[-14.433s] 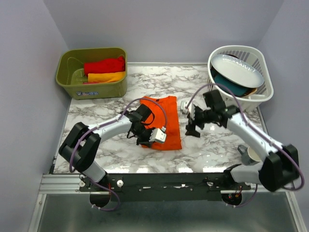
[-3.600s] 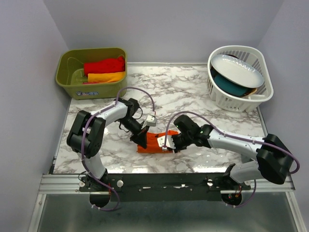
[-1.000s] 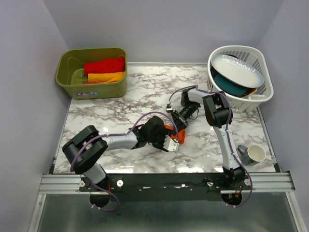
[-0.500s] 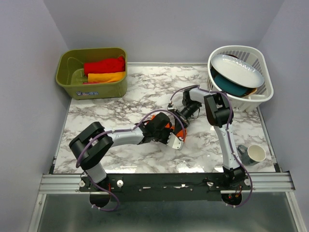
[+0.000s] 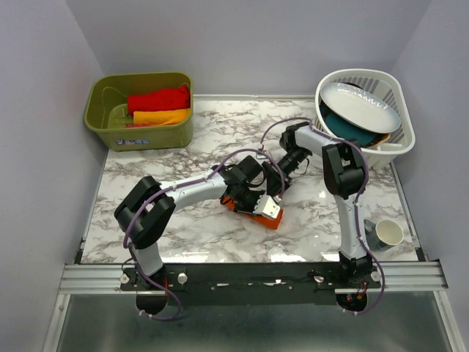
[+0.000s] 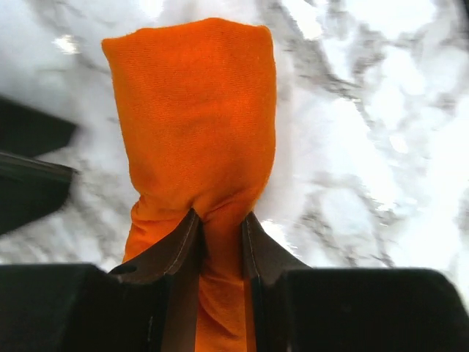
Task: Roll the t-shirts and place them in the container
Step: Roll the T-shirt to the center of the board.
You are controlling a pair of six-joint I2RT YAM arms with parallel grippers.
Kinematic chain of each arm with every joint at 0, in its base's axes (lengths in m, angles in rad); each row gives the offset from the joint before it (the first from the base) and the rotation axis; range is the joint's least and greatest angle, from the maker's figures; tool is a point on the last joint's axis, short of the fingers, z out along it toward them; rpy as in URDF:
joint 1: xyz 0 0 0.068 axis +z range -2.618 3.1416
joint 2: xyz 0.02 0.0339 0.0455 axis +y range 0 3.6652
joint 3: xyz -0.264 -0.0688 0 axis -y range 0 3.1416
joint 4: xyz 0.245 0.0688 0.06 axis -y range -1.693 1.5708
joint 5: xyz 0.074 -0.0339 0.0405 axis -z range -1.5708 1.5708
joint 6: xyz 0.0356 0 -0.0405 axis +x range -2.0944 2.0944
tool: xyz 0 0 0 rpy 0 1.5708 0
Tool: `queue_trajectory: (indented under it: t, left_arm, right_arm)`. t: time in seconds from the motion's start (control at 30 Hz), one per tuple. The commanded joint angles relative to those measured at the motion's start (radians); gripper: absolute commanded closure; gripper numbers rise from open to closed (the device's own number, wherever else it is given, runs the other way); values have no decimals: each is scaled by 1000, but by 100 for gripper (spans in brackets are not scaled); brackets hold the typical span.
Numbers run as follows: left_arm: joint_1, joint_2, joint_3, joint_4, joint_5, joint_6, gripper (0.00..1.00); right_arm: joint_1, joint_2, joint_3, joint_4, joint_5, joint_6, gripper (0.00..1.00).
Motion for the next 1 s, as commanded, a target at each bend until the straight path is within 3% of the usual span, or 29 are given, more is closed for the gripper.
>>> queue_trajectory:
  t: [0.0,0.3,0.47,0.63,0.83,0.97]
  left_arm:
    - [46,56,56,-391,188,20,91]
    - [181,197,236,-670,303,52,91]
    - [216,264,329,-648,344,-70,92]
    - [250,321,389,-599,403,-219,90]
    - [287,401,469,-650,456,-261,88]
    - [302,435,481,-664,463,-271,87]
  right_arm:
    - [-41,-131,-47,44,140,12,0]
    - [-103,-354,-178,147,257,17,0]
    - [-107,-652,-342,306,249,-23,0]
    - [-87,-950,-623,599,244,-75,0]
    - [90,-1242,-872,855,342,-169,0]
    - [237,-1329,-1030,1033,440,-177,0]
